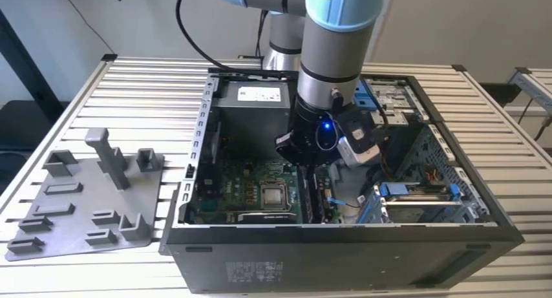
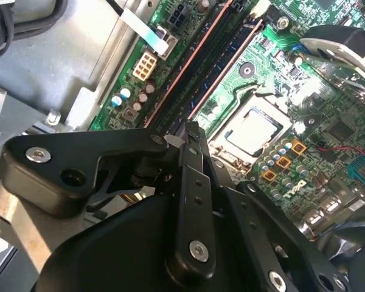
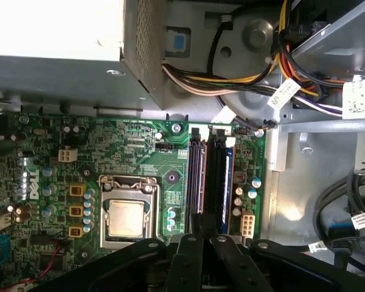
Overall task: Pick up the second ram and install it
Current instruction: 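Insert the second ram into the second slot, then press down the second ram until it locks into place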
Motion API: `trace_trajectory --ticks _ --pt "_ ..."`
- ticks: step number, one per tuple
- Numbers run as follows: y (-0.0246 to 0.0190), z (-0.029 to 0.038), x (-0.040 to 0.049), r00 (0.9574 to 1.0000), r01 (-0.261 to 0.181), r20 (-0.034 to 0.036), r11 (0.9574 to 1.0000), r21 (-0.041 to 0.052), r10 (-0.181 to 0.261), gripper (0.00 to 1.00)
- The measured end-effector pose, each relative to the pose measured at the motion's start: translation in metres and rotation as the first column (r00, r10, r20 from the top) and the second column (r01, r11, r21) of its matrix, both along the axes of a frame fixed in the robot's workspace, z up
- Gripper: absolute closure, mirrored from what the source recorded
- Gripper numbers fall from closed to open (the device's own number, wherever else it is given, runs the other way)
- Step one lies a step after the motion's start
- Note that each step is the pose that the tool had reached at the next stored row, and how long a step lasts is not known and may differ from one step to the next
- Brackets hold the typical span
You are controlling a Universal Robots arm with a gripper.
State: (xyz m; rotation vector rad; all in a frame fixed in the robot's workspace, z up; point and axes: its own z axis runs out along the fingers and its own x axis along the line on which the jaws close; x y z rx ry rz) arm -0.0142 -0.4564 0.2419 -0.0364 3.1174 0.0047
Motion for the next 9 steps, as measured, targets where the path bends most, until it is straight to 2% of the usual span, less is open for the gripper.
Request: trace_trajectory --ticks 9 --pt "0.0000 0.0000 -0.0003 1.0000 0.000 0.0000 1.0000 0.0041 0.000 0.89"
